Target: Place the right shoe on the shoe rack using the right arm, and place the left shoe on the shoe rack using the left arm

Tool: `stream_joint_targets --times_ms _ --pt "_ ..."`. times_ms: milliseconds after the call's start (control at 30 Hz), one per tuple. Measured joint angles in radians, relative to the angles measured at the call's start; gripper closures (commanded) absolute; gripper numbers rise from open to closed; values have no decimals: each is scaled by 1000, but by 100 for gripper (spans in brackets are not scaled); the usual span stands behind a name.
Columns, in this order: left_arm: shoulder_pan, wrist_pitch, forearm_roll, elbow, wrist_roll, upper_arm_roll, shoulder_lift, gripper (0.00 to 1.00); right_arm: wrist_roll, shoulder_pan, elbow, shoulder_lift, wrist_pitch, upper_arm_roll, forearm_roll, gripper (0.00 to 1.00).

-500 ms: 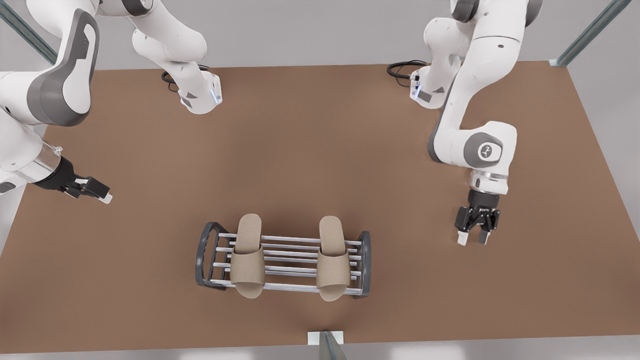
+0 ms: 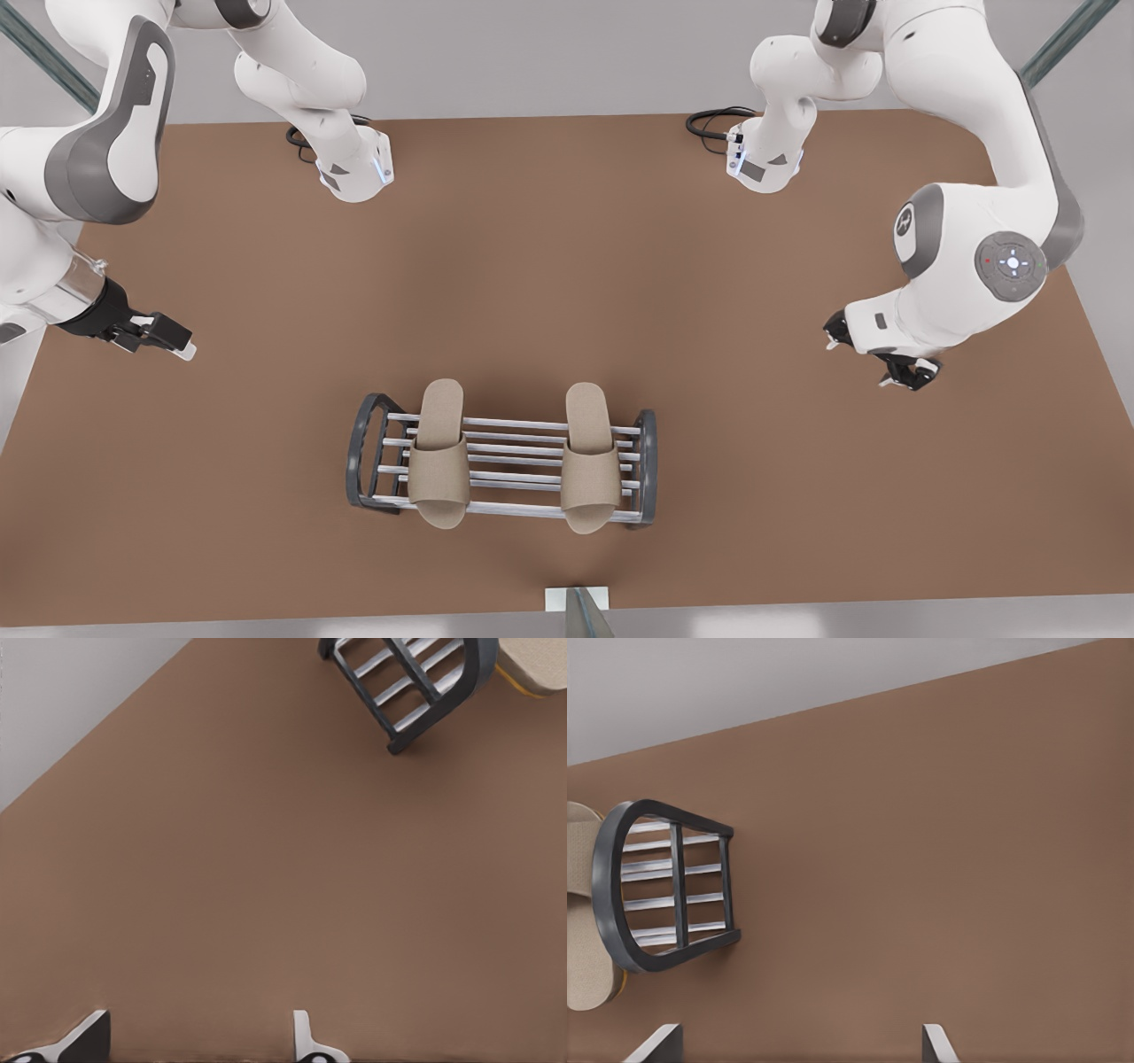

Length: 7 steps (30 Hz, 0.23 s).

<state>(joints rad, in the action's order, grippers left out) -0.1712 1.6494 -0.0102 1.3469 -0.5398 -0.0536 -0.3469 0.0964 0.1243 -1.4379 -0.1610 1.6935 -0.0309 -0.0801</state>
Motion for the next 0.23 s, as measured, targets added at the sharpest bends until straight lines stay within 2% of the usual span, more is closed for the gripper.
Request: stream_joint_targets --times_ms 233 --pt "45 -94 -55 -42 409 97 -33 0 -7 -3 7 6 -2 1 5 0"
